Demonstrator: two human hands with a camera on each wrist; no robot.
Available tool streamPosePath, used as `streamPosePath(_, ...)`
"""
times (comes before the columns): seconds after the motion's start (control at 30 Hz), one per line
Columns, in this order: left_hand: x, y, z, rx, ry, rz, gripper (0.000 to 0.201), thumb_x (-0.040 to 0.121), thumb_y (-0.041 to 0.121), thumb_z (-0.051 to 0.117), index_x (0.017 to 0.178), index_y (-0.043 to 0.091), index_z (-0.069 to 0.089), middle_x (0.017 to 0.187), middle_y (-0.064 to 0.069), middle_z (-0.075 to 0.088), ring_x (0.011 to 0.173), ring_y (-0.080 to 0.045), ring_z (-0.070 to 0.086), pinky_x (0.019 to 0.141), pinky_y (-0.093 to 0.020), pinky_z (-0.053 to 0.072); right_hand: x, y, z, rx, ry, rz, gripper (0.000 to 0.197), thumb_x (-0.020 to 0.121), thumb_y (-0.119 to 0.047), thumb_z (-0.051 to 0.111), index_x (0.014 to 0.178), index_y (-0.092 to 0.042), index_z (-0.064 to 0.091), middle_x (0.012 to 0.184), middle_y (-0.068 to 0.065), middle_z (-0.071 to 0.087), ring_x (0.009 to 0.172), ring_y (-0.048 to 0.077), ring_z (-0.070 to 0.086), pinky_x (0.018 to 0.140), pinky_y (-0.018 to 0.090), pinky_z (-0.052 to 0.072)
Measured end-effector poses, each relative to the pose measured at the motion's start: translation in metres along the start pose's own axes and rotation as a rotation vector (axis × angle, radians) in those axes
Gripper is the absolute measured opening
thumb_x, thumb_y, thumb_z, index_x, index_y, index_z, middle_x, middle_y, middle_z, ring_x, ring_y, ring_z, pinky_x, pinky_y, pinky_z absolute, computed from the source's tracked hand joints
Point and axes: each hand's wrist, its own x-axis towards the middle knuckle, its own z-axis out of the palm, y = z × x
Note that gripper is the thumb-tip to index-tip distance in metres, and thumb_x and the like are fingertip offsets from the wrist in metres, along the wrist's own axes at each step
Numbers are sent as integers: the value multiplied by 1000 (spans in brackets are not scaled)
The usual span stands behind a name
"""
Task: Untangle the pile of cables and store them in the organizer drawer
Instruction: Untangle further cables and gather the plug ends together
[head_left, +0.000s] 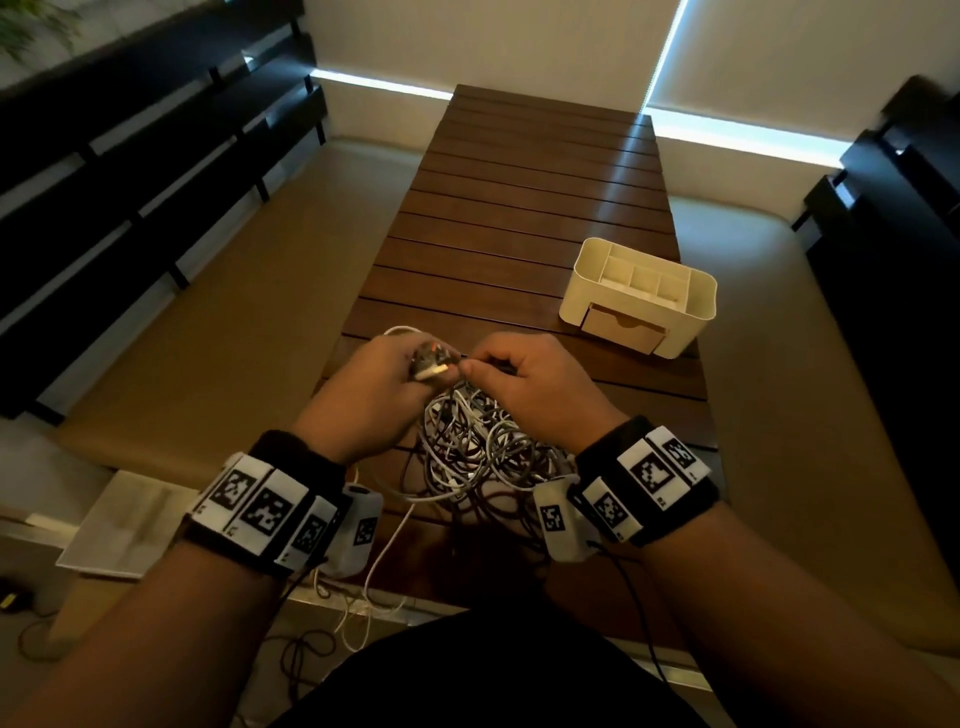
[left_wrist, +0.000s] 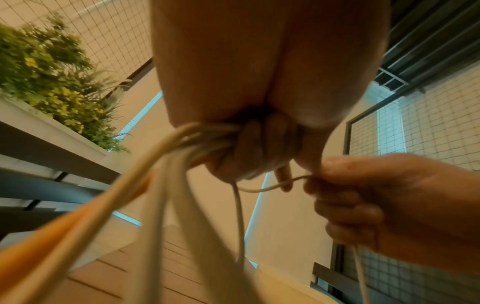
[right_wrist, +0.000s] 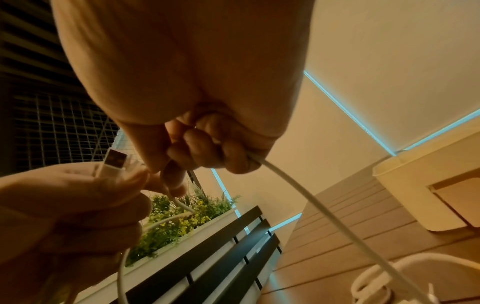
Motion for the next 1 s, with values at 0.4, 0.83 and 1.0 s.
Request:
streamPosePath(0.4,-3,1,-9,-45,147,-16,23,97,22,62,82,6,64,62,-1,52,50,-4,39,52,-27,32,-15,14,-2,94,24,90,17,102,-29,55,93,-22,68,68,-8,57,55,2,47,54,20,41)
streamPosePath(0.83,-14,11,-7,37,100,-55,15,97,25,62,108,18,69,88,3,68,75,-14,62,67,-33,52,-16,-12,-3,-40,3,-26,13,99,-24,59,93,-18,69,72,-12,57,62,-1,52,55,12,39)
streamPosePath(1.0,-18,19,-1,-6,146,13,30,98,27,59,74,8,57,63,1,50,50,-3,39,48,-14,34,-11,-26,-10,38,62,-116,13,101,-22,56,97,-17,67,72,-7,58,57,3,48,52,15,41)
